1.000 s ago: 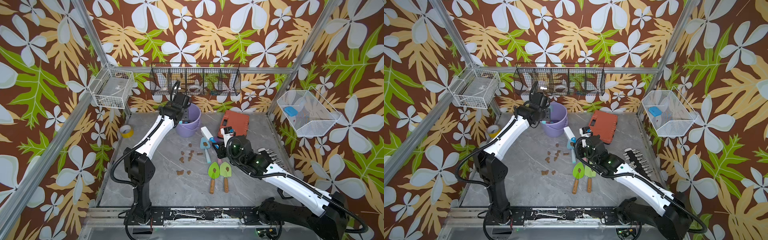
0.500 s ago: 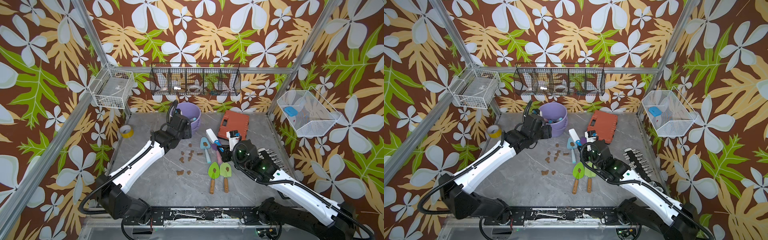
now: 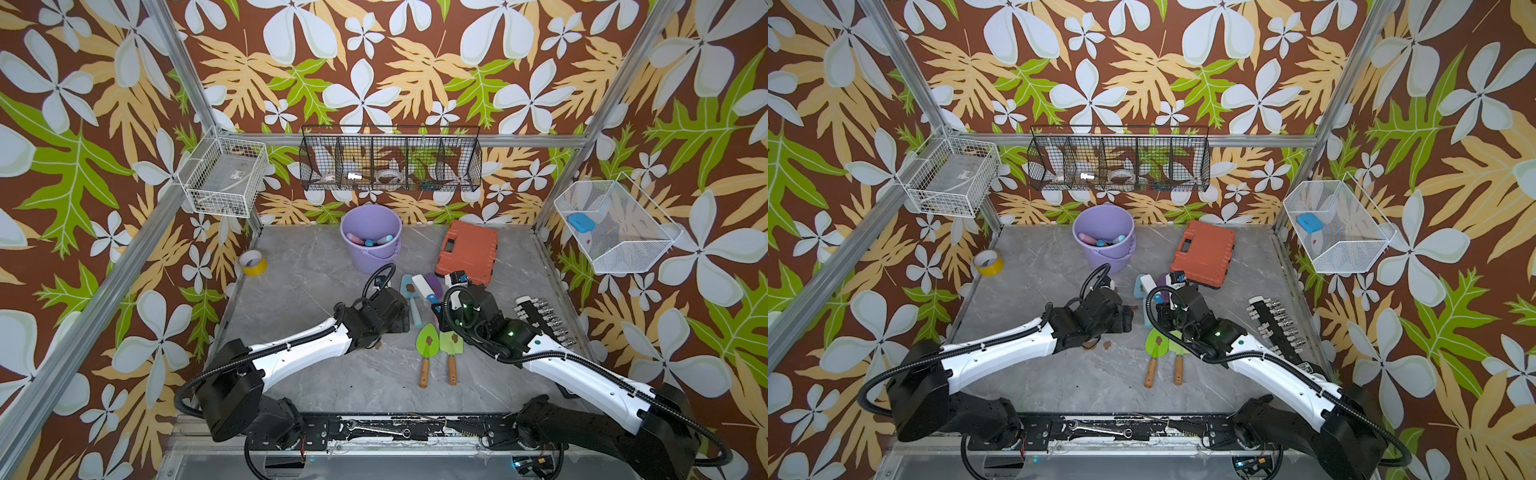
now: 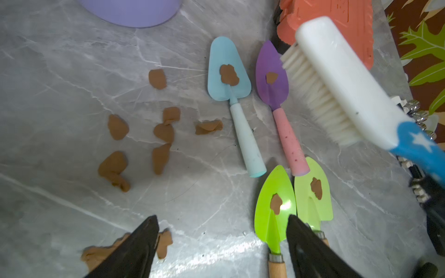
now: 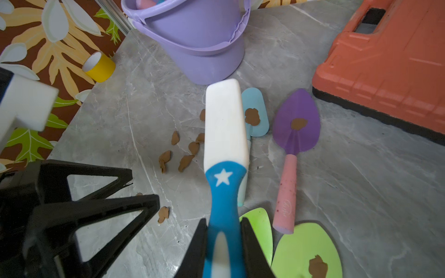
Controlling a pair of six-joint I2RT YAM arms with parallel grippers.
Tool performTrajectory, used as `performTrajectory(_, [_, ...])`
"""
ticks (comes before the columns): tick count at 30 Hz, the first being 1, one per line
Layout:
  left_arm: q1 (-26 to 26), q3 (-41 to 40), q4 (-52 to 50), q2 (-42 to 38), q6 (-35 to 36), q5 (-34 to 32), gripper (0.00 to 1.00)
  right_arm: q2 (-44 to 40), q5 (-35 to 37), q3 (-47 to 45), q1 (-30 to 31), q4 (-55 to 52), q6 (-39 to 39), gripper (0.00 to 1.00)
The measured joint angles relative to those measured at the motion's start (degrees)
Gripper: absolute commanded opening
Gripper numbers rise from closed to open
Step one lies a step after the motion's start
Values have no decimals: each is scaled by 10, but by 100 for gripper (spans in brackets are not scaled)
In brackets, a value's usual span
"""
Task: Brush the soil off the hand trowel and place it into the bucket
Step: Pick up the hand trowel from the center of the board.
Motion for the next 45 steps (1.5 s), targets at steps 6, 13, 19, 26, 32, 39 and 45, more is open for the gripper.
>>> performTrajectory(6, [-3, 65, 25, 82, 8, 1, 82, -10, 14, -6, -23, -3, 13, 0])
performTrajectory(13, [-3, 134, 34, 184, 28, 11, 76, -40, 26, -14, -37, -11, 22, 0])
performTrajectory(19, [-3, 174, 34, 249, 35, 10, 72, -75, 24, -28, -64, -15, 25, 0])
performTrajectory(26, [-3, 205, 37, 308, 47, 12, 65, -84, 23, -33, -70, -14, 25, 0])
performTrajectory(32, [-3, 220, 26, 341, 51, 4, 57, -89, 22, -39, -71, -14, 25, 0])
performTrajectory(39, [-3, 209, 30, 344, 57, -19, 50, -88, 13, -41, -71, -13, 25, 0])
performTrajectory(45, [-3, 206, 34, 344, 57, -21, 34, -90, 11, -41, -71, -13, 26, 0])
